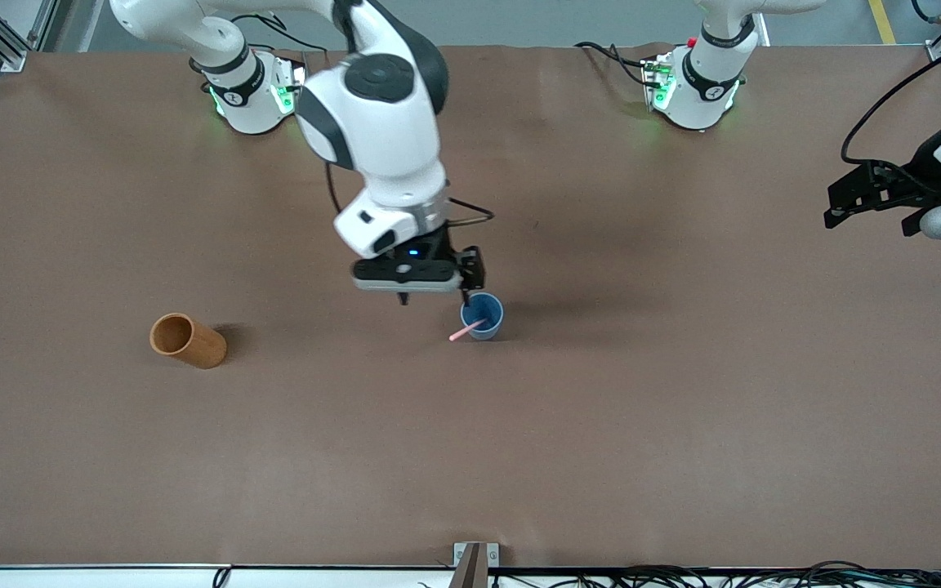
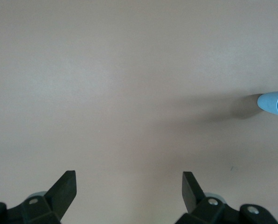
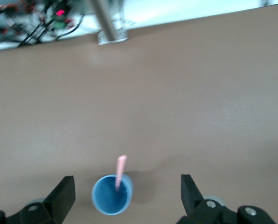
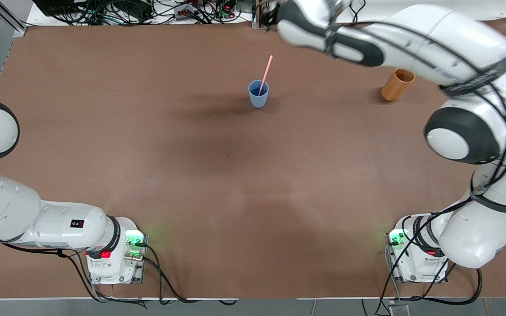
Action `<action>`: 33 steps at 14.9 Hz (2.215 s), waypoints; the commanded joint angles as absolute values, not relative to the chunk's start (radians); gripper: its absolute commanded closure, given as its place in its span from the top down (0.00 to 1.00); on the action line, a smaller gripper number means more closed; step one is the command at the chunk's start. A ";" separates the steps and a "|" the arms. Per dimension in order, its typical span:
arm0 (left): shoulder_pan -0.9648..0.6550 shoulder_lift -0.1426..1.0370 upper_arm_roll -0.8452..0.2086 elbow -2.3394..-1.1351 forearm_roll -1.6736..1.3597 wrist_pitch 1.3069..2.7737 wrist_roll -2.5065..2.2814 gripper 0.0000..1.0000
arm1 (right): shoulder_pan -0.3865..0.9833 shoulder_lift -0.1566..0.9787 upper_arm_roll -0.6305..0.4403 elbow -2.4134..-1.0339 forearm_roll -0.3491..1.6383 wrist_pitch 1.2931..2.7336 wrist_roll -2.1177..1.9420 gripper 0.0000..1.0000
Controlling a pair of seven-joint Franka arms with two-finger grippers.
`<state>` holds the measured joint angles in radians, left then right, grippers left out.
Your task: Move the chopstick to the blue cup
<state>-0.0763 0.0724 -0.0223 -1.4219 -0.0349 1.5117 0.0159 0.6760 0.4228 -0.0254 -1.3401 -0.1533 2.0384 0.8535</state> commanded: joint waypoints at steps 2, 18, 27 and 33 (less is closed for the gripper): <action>-0.069 0.054 -0.029 -1.442 -0.037 1.519 0.028 1.00 | 0.550 0.278 -0.008 -1.377 -0.150 1.826 0.769 1.00; -0.071 0.055 -0.029 -1.443 -0.037 1.517 0.028 1.00 | -0.031 -0.060 -0.012 -1.620 -0.072 1.652 0.059 1.00; -0.072 0.058 -0.031 -1.442 -0.034 1.517 0.026 1.00 | -0.015 -0.052 -0.005 -1.545 -0.014 1.488 0.040 1.00; -0.072 0.058 -0.031 -1.443 -0.034 1.519 0.026 1.00 | -0.018 -0.051 -0.008 -1.542 -0.012 1.499 -0.018 1.00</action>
<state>-0.0763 0.0725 -0.0248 -1.4280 -0.0349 1.5118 0.0159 -0.0128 -0.0472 -0.0083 -1.5463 -0.0304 1.4983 0.0013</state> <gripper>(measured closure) 0.000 0.000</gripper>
